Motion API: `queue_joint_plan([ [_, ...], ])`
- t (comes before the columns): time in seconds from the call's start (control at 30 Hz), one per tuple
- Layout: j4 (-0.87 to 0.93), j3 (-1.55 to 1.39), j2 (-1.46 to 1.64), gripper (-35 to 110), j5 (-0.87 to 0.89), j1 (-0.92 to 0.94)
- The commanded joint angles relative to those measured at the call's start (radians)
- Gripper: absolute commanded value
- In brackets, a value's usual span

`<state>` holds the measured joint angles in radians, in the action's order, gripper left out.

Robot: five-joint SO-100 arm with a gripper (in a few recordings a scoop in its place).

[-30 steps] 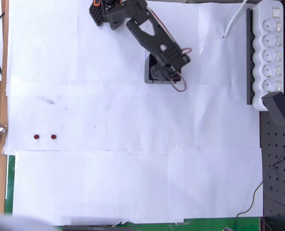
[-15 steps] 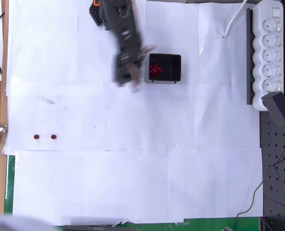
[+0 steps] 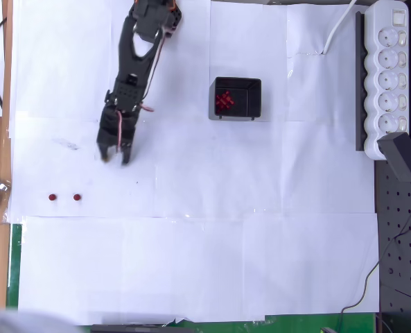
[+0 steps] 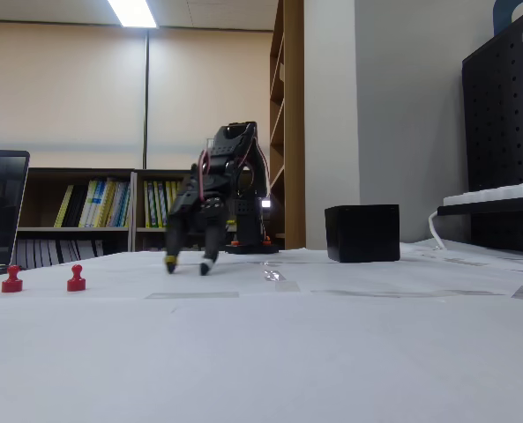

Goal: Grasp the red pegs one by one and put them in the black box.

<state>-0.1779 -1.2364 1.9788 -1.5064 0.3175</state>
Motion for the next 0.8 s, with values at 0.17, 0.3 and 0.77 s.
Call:
queue_joint_plan([
  [0.17,-0.270,-0.130,0.187,18,-0.121,0.060],
  [0.3,-0.325,-0.147,0.235,19,-0.124,0.086],
  [0.77,-0.325,-0.364,0.399,19,-0.107,0.160],
])
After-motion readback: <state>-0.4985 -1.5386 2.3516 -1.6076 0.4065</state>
